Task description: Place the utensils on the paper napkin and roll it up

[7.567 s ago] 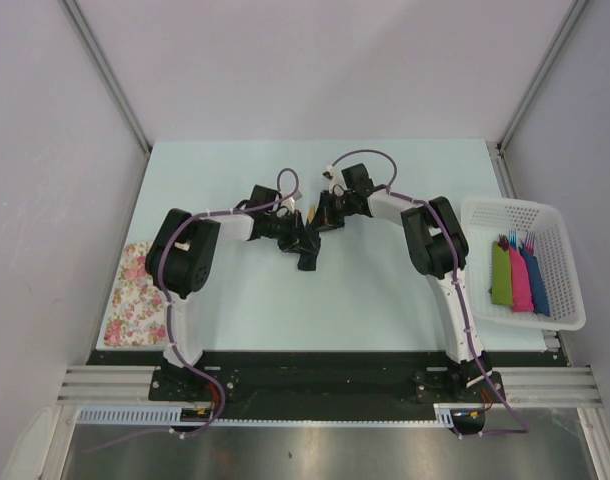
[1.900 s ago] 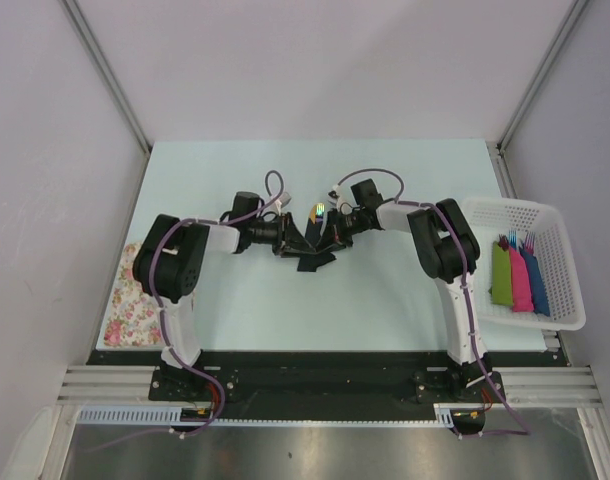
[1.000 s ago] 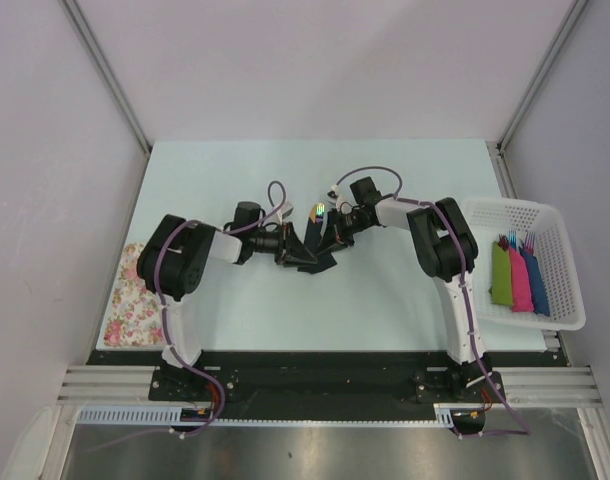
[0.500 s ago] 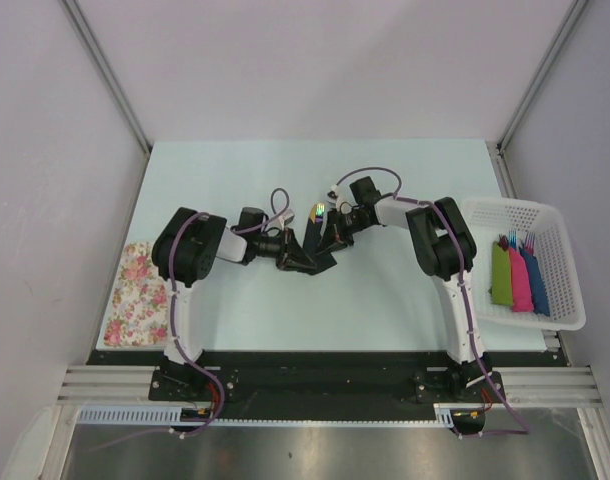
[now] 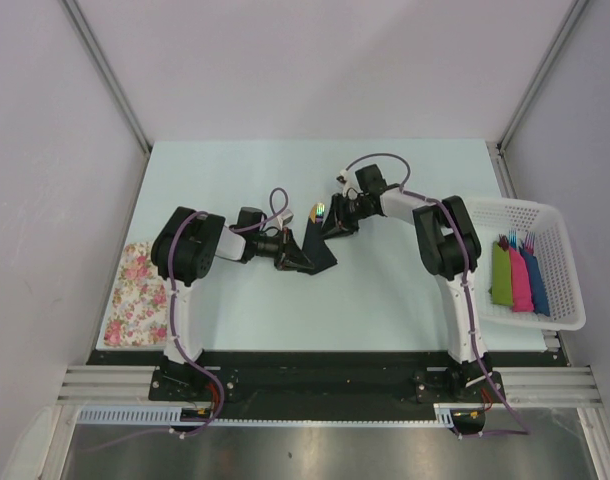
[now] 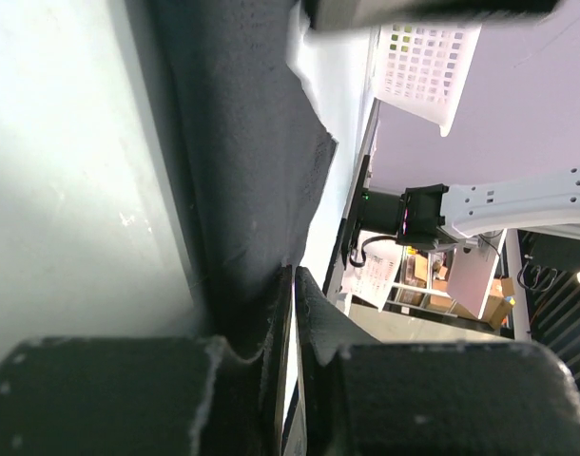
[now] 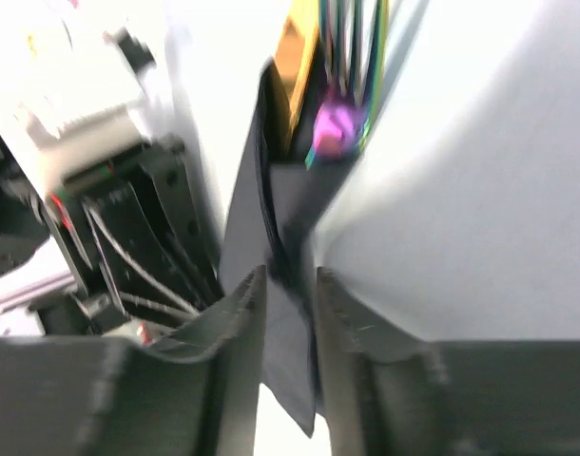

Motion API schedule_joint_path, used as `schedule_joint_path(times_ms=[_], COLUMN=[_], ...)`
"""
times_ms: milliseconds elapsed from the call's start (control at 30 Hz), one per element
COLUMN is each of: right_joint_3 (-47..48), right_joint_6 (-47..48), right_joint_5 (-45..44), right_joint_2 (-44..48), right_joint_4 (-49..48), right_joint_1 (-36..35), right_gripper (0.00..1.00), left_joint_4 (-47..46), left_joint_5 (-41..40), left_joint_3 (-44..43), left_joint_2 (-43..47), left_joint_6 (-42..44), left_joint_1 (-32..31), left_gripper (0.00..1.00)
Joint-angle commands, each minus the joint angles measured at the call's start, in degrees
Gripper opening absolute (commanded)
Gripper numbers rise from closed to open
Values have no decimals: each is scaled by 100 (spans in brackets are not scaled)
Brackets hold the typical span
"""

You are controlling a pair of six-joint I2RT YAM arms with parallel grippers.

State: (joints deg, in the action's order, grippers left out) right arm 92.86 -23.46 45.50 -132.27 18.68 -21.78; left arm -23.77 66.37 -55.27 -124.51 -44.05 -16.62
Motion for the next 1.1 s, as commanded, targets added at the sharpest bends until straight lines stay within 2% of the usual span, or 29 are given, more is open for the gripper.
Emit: schedule_joint_path(times_ms=[0, 133, 300, 433, 500, 600, 800, 933, 1067], right_joint_3=[346, 540, 786, 664, 550, 365, 215, 311, 338], right_joint_6=[-70, -97, -18, -88, -290, -413, -510, -273, -202], right_joint_5=[-1034, -1174, -1613, -1395, -1219, -1035, -850, -1068, -1595], right_joint_2=[140, -18, -238, -264, -256, -238, -185, -212, -282], right_joint_4=[-224, -154, 232, 268, 154, 101, -31, 214, 505], right_joint_1=[-37, -133, -186, -195, -186, -177, -116, -247, -327], right_gripper=[37, 46, 39, 34, 35, 42, 47, 46, 40], left_joint_4=[479, 479, 417, 364, 347, 364, 364, 329, 347], left_joint_5=[-634, -634, -625, -634, -634, -625, -643, -634, -643], left_joint_3=[77, 33, 25, 25, 16, 7, 25, 7, -2], left_joint_2=[-267, -267, -267, -293, -302, -302, -302, -293, -302], left_joint_6=[336, 319, 283, 239, 230, 222, 239, 239, 231], left_joint_1=[159, 159, 159, 159, 159, 159, 159, 159, 159], left_gripper=[12, 11, 12, 12, 12, 12, 11, 12, 12])
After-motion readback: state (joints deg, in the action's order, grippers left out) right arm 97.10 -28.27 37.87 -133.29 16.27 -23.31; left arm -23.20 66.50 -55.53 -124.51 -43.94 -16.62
